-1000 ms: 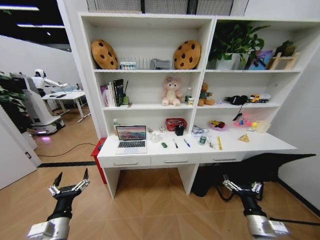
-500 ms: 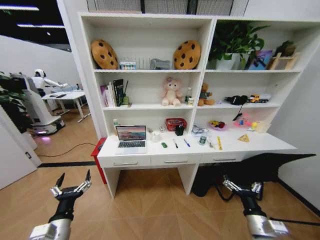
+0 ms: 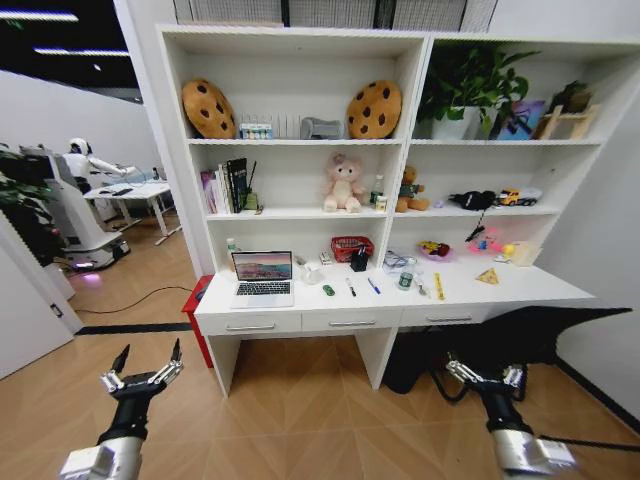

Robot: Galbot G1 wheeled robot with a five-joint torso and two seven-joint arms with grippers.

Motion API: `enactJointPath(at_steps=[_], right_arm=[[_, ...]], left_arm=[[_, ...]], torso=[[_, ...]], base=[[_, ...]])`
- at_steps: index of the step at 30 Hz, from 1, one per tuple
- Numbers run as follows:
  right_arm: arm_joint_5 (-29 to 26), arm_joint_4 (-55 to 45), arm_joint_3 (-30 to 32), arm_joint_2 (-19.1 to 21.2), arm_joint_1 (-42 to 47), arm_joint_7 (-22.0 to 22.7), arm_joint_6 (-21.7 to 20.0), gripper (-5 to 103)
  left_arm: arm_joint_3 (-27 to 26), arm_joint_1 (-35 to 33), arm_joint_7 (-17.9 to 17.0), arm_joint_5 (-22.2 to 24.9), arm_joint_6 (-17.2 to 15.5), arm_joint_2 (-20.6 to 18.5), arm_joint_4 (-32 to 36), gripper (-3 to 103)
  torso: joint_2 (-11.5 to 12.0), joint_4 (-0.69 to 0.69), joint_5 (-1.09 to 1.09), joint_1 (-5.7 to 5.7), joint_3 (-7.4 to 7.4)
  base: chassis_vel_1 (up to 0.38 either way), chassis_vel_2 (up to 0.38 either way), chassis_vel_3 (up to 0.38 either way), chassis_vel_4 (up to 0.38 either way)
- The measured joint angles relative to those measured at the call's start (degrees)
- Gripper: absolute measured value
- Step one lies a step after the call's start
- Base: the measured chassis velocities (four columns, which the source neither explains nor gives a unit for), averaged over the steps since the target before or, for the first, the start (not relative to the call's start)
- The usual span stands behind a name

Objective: Organize the objects on the table.

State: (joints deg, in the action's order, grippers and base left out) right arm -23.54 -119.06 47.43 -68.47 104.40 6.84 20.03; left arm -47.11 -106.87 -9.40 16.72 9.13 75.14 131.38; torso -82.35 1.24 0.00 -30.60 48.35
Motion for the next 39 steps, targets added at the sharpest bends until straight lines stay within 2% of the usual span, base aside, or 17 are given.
enactJointPath(at_steps=[2, 7, 8, 10, 11, 15, 25, 26, 29, 32, 34, 36, 37, 39], right_arm=[[-0.01, 0.00, 0.01, -0.21, 0.15, 0.00, 0.01, 100], [0.71, 0.33, 0.15, -0.79, 0.52, 0.20, 0.19, 100], [0.80, 0.37, 0.16, -0.80, 0.59, 0.21, 0.26, 100], [0.87, 0.37, 0.16, -0.86, 0.69, 0.21, 0.31, 100], [0.98, 0.33, 0.12, -0.96, 0.92, 0.19, 0.40, 100], [1.29, 0.05, -0.13, -1.08, 1.12, -0.08, 0.47, 100], [1.59, -0.36, -0.28, -0.83, 0.97, -0.40, 0.42, 100], [1.52, -0.36, -0.26, -0.84, 1.01, -0.40, 0.42, 100], [1.52, -0.33, -0.22, -1.00, 0.98, -0.39, 0.41, 100], [2.01, -0.31, -0.17, -1.28, 0.94, 0.26, 0.20, 100], [2.23, -0.26, -0.17, -1.43, 0.80, 0.57, 0.14, 100], [2.38, -0.21, -0.18, -1.51, 0.75, 0.65, 0.14, 100], [2.42, -0.20, -0.19, -1.56, 0.75, 0.71, 0.15, 100], [2.62, -0.13, -0.21, -1.58, 0.65, 0.72, 0.19, 100]], left_arm=[[0.12, 0.03, 0.00, -0.52, 0.17, 0.09, -0.04, 96], [0.46, 0.28, -0.38, -0.79, 0.66, 0.42, -0.48, 100], [0.41, 0.27, -0.40, -0.79, 0.74, 0.54, -0.52, 100], [0.35, 0.26, -0.42, -0.79, 0.81, 0.63, -0.56, 100], [0.32, 0.25, -0.43, -0.79, 0.84, 0.78, -0.66, 100], [0.30, 0.27, -0.45, -0.75, 0.87, 1.07, -0.69, 100], [0.18, 0.29, -0.43, -0.57, 1.37, 1.22, -1.08, 100], [0.18, 0.29, -0.40, -0.53, 1.47, 1.20, -1.09, 100], [0.23, 0.48, -0.57, -0.50, 1.53, 1.05, -1.07, 100], [0.32, 0.66, -1.07, -0.35, 1.53, 0.88, -0.91, 100], [0.34, 0.65, -1.32, -0.32, 1.53, 0.87, -0.83, 100], [0.34, 0.58, -1.38, -0.30, 1.53, 0.87, -0.83, 100], [0.33, 0.51, -1.40, -0.23, 1.53, 0.88, -0.84, 102], [0.29, 0.39, -1.40, -0.14, 1.53, 0.91, -0.90, 100]], torso=[[-0.01, 0.01, 0.00, 0.01, 0.00], [0.00, 0.03, 0.03, 0.01, 0.00], [0.00, -0.03, -0.01, 0.01, 0.00], [0.00, -0.02, -0.03, 0.01, 0.00], [0.00, -0.01, 0.03, -0.01, 0.00], [0.00, 0.01, -0.03, 0.00, 0.00], [0.01, -0.02, -0.02, -0.02, 0.01], [0.00, 0.01, 0.04, -0.02, 0.00], [0.03, -0.01, -0.03, -0.04, 0.02], [0.01, 0.03, 0.06, -0.02, 0.00], [0.03, -0.01, -0.04, -0.06, 0.02], [0.04, -0.04, -0.03, -0.09, 0.02], [0.02, 0.04, 0.05, -0.07, 0.02], [0.02, 0.02, 0.02, -0.07, 0.02]], base=[[-0.036, 0.074, 0.051, -0.042], [-0.105, 0.088, 0.114, -0.124], [-0.205, 0.236, 0.216, -0.261], [-0.205, 0.231, 0.218, -0.261], [-0.257, 0.226, 0.267, -0.249], [-0.266, 0.233, 0.259, -0.252], [-0.306, 0.312, 0.323, -0.312], [-0.342, 0.337, 0.367, -0.338], [-0.334, 0.317, 0.322, -0.347], [-0.305, 0.323, 0.341, -0.300], [-0.279, 0.260, 0.249, -0.280], [-0.229, 0.241, 0.199, -0.225], [-0.206, 0.164, 0.139, -0.179], [-0.171, 0.115, 0.080, -0.139]])
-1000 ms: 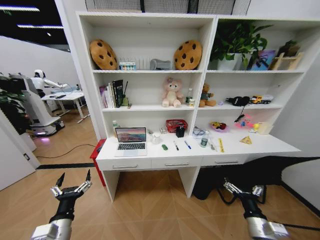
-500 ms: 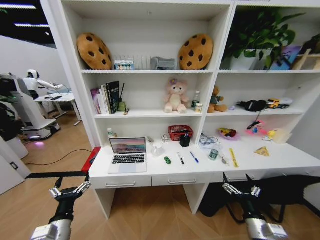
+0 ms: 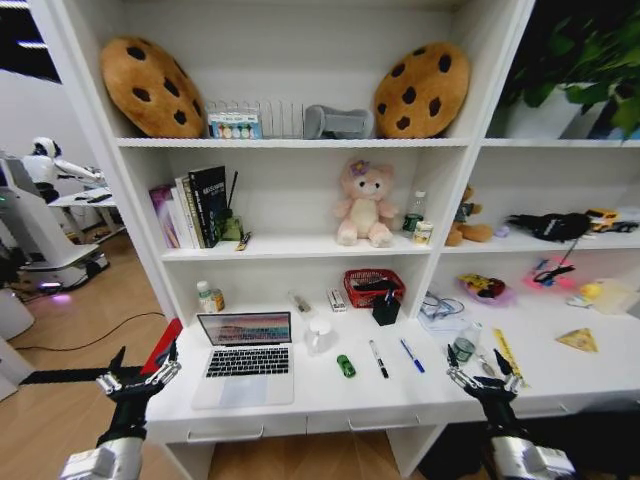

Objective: Organize the objects on the table.

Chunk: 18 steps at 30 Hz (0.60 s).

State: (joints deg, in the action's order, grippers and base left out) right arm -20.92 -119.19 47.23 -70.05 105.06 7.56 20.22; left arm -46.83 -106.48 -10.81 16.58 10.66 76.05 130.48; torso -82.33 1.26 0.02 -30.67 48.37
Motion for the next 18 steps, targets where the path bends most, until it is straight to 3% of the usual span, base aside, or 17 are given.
enactJointPath(at_steps=[2, 6, 10, 11, 13, 14, 15, 16, 17, 18], right_arm=[[0.02, 0.03, -0.02, 0.07, -0.07, 0.00, -0.08, 100], [-0.05, 0.03, -0.05, 0.09, -0.18, 0.03, -0.19, 100], [0.07, -0.03, -0.28, -0.35, -0.10, 0.04, -0.30, 100], [0.23, -0.10, -0.41, -0.66, 0.06, 0.09, -0.30, 100], [0.55, -0.14, -0.60, -0.84, 0.25, 0.25, -0.29, 100], [0.55, -0.14, -0.60, -0.84, 0.25, 0.25, -0.29, 100], [0.74, -0.19, -0.73, -0.81, 0.33, 0.32, -0.24, 100], [0.74, -0.19, -0.73, -0.81, 0.33, 0.32, -0.24, 100], [0.78, -0.26, -0.77, -0.73, 0.39, 0.46, -0.19, 100], [0.78, -0.26, -0.77, -0.73, 0.39, 0.46, -0.19, 100]], left_arm=[[-0.15, -0.05, -0.11, 0.05, 0.00, 0.02, -0.04, 98], [-0.27, 0.12, -0.50, -0.24, -0.46, -0.24, -0.04, 96], [-0.42, 0.17, -0.43, -1.00, -1.63, -2.47, 0.01, 87], [-0.69, 0.09, -0.07, -0.84, -2.50, -4.90, 0.49, 76], [-1.27, -0.04, 0.54, 0.35, -3.79, -10.29, 1.21, 70], [-1.27, -0.04, 0.54, 0.35, -3.79, -10.29, 1.21, 70], [-1.78, -0.34, 0.80, 1.55, -4.48, -14.89, 1.65, 65], [-1.78, -0.34, 0.80, 1.55, -4.48, -14.89, 1.65, 65], [-2.21, -0.69, 0.91, 2.74, -4.91, -20.18, 1.84, 59], [-2.21, -0.69, 0.91, 2.74, -4.91, -20.18, 1.84, 59]], torso=[[0.00, -0.06, -0.04, 0.02, 0.00], [-0.04, -0.02, -0.02, 0.11, -0.04], [-0.05, -0.02, 0.00, 0.13, -0.03], [-0.05, -0.02, -0.01, 0.13, -0.04], [-0.04, -0.02, -0.01, 0.09, -0.02], [-0.04, -0.02, -0.01, 0.09, -0.02], [-0.03, -0.02, -0.01, 0.07, -0.01], [-0.03, -0.02, -0.01, 0.07, -0.01], [-0.02, -0.04, 0.00, 0.06, -0.01], [-0.02, -0.04, 0.00, 0.06, -0.01]], base=[[-0.023, 0.030, 0.007, 0.033], [0.008, -0.021, 0.008, 0.050], [0.059, -0.058, -0.044, 0.044], [0.000, 0.000, 0.000, 0.000], [0.000, 0.000, 0.000, 0.000], [0.000, 0.000, 0.000, 0.000], [0.000, 0.000, 0.000, 0.000], [0.000, 0.000, 0.000, 0.000], [0.000, 0.000, 0.000, 0.000], [0.000, 0.000, 0.000, 0.000]])
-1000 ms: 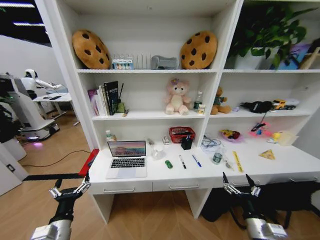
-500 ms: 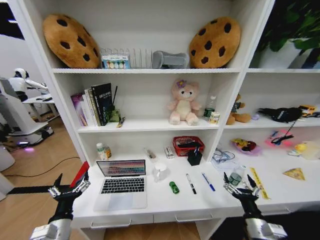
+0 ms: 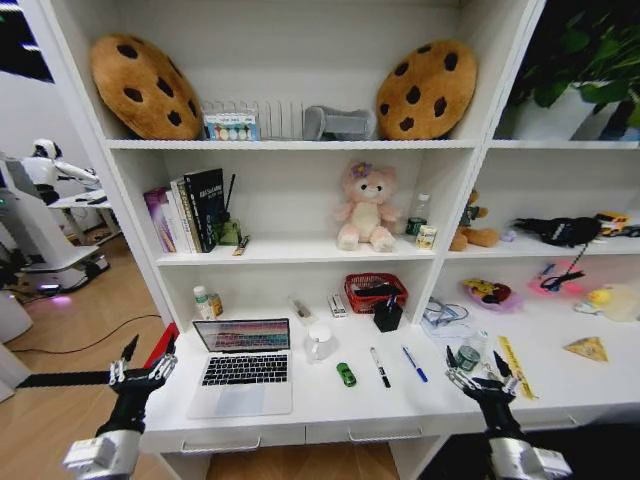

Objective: Organize the objects on the table.

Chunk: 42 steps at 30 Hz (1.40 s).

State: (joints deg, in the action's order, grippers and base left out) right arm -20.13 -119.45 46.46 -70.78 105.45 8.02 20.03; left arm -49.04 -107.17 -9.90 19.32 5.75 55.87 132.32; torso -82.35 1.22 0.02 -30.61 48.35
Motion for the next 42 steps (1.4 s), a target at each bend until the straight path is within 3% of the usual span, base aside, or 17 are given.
enactJointPath(at_steps=[2, 3, 5, 6, 7, 8, 9, 11, 14, 15, 17, 21, 26, 29, 31, 37, 42], right_arm=[[-0.03, 0.04, 0.12, -0.02, 0.06, 0.36, 0.08, 100], [-0.03, 0.04, 0.12, -0.02, 0.06, 0.36, 0.08, 100], [-0.08, 0.19, 0.25, -0.36, 0.12, 0.64, 0.16, 100], [-0.08, 0.19, 0.25, -0.36, 0.12, 0.64, 0.16, 100], [-0.08, 0.19, 0.30, -0.58, 0.25, 0.69, 0.21, 100], [-0.02, 0.19, 0.32, -0.95, 0.33, 0.73, 0.32, 100], [0.05, 0.19, 0.25, -1.18, 0.33, 0.76, 0.37, 100], [0.14, 0.19, 0.14, -1.30, 0.31, 0.78, 0.38, 100], [1.11, 0.52, -0.85, -1.62, -0.05, 0.83, 0.39, 100], [1.11, 0.52, -0.85, -1.62, -0.05, 0.83, 0.39, 100], [1.54, 0.84, -1.07, -2.42, 0.20, 0.86, 0.66, 100], [1.56, 1.09, -0.98, -3.04, 0.27, 0.98, 0.77, 100], [2.55, 0.99, -1.06, -4.48, 0.87, 1.17, 0.95, 100], [2.77, 1.01, -1.12, -4.81, 0.87, 1.21, 0.96, 100], [2.89, 1.17, -1.13, -5.48, 0.89, 1.33, 0.97, 100], [2.82, 1.65, -1.10, -6.05, 1.29, 1.53, 1.47, 100], [2.70, 1.91, -1.03, -6.32, 1.27, 1.72, 1.65, 100]], left_arm=[[-0.40, -0.86, 0.48, 2.12, -0.64, -11.36, 0.05, 48], [-0.40, -0.86, 0.48, 2.12, -0.64, -11.36, 0.05, 48], [-0.39, -1.33, 1.06, 3.72, -0.97, -19.75, -0.20, 32], [-0.39, -1.33, 1.06, 3.72, -0.97, -19.75, -0.20, 32], [-0.33, -1.30, 1.21, 4.36, -1.11, -22.56, -0.41, 32], [-0.16, -0.93, 1.30, 5.59, -1.36, -26.97, -0.95, 21], [-0.14, -0.48, 1.44, 6.42, -1.37, -29.58, -1.54, 21], [-0.13, -0.02, 1.59, 7.22, -1.36, -31.52, -2.14, 15], [-0.20, 2.01, 2.56, 10.31, -0.86, -39.31, -6.26, 2], [-0.20, 2.01, 2.56, 10.31, -0.86, -39.31, -6.26, 2], [-0.02, 3.08, 4.67, 11.47, 0.36, -46.11, -10.72, 0], [0.21, 3.09, 6.50, 11.88, 1.86, -50.56, -13.66, 0], [-0.51, 2.21, 11.58, 14.62, 6.15, -60.08, -19.48, 0], [-0.89, 1.86, 12.31, 15.12, 6.88, -61.87, -20.49, 0], [-1.65, 0.78, 13.19, 15.80, 8.11, -66.18, -22.45, 0], [-2.91, -2.53, 13.90, 16.10, 9.15, -72.58, -25.46, 0], [-3.59, -5.22, 14.48, 15.87, 9.97, -75.92, -28.30, 0]], torso=[[0.00, 0.03, -0.01, -0.01, 0.00], [0.00, 0.03, -0.01, -0.01, 0.00], [0.00, 0.03, -0.01, -0.01, 0.00], [0.00, 0.03, -0.01, -0.01, 0.00], [0.00, 0.01, 0.00, -0.01, 0.00], [0.00, 0.01, 0.00, -0.01, 0.00], [0.00, 0.01, -0.01, -0.01, 0.00], [0.00, 0.02, -0.02, -0.01, 0.00], [0.00, -0.01, -0.01, -0.01, 0.00], [0.00, -0.01, -0.01, -0.01, 0.00], [0.00, 0.04, -0.01, -0.01, 0.01], [0.00, 0.02, 0.00, -0.01, 0.01], [0.00, 0.03, -0.02, -0.01, 0.00], [0.00, 0.03, -0.02, -0.01, 0.01], [0.01, 0.01, -0.02, -0.01, 0.00], [0.00, 0.02, -0.02, 0.00, 0.00], [0.01, 0.02, -0.02, 0.00, 0.00]], base=[[0.000, 0.000, 0.000, 0.000], [0.000, 0.000, 0.000, 0.000], [0.000, 0.000, 0.000, 0.000], [0.000, 0.000, 0.000, 0.000], [0.000, 0.000, 0.000, 0.000], [0.000, 0.000, 0.000, 0.000], [0.000, 0.000, 0.000, 0.000], [0.000, 0.000, 0.000, 0.000], [0.000, 0.000, 0.000, 0.000], [0.000, 0.000, 0.000, 0.000], [0.000, 0.000, 0.000, 0.000], [0.000, 0.000, 0.000, 0.000], [0.000, 0.000, 0.000, 0.000], [0.000, 0.000, 0.000, 0.000], [0.000, 0.000, 0.000, 0.000], [0.000, 0.000, 0.000, 0.000], [0.000, 0.000, 0.000, 0.000]])
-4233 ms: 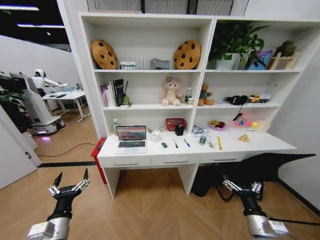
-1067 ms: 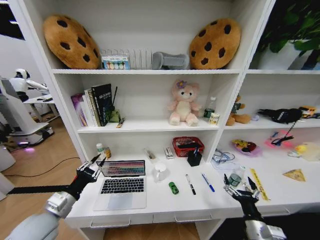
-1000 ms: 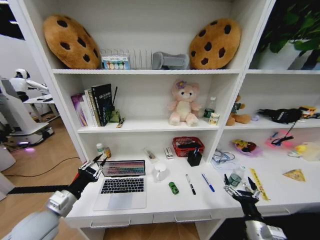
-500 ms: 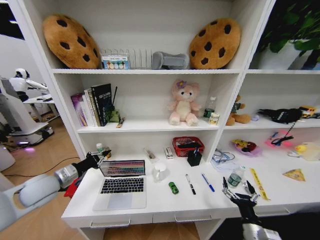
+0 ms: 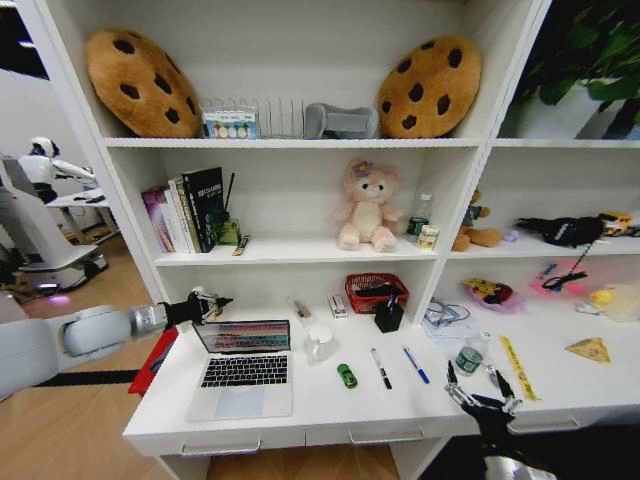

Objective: Organize the objects on the table.

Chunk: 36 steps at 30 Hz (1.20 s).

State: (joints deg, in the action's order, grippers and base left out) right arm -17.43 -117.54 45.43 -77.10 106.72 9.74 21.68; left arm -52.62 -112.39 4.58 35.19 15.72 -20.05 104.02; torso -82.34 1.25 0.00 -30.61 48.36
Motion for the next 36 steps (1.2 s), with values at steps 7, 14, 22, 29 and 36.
enactJointPath(at_steps=[7, 14, 22, 29, 36], right_arm=[[-0.13, 0.39, 0.03, -0.22, 0.04, 0.36, 0.34, 100], [-0.14, 0.45, -0.22, -0.02, -0.68, 0.58, 0.22, 100], [0.06, 0.29, -0.42, -0.38, -0.26, 1.08, 0.06, 100], [0.33, -0.18, -0.45, -0.98, -0.48, 1.53, -0.50, 100], [0.66, -0.64, -0.43, -0.78, -0.39, 1.63, -1.40, 100]], left_arm=[[1.13, -0.80, 0.54, -1.91, 0.41, -0.95, 0.11, 0], [3.21, -0.02, -0.03, -5.20, 0.22, 3.16, 3.29, 0], [5.78, -0.12, -0.49, -9.75, -0.88, 9.34, 8.11, 0], [10.20, -0.35, -2.16, -15.75, -2.23, 18.19, 15.39, 0], [17.86, -0.30, -3.20, -21.50, -2.53, 28.47, 17.91, 0]], torso=[[0.00, 0.00, 0.00, 0.00, 0.00], [0.00, -0.03, 0.00, 0.00, -0.01], [-0.02, 0.02, 0.00, 0.01, -0.01], [-0.01, -0.02, 0.02, 0.00, 0.00], [-0.01, -0.02, 0.01, 0.01, -0.01]], base=[[0.000, 0.000, 0.000, 0.000], [0.000, 0.000, 0.000, 0.000], [0.000, 0.000, 0.000, 0.000], [0.000, 0.000, 0.000, 0.000], [0.000, 0.000, 0.000, 0.000]])
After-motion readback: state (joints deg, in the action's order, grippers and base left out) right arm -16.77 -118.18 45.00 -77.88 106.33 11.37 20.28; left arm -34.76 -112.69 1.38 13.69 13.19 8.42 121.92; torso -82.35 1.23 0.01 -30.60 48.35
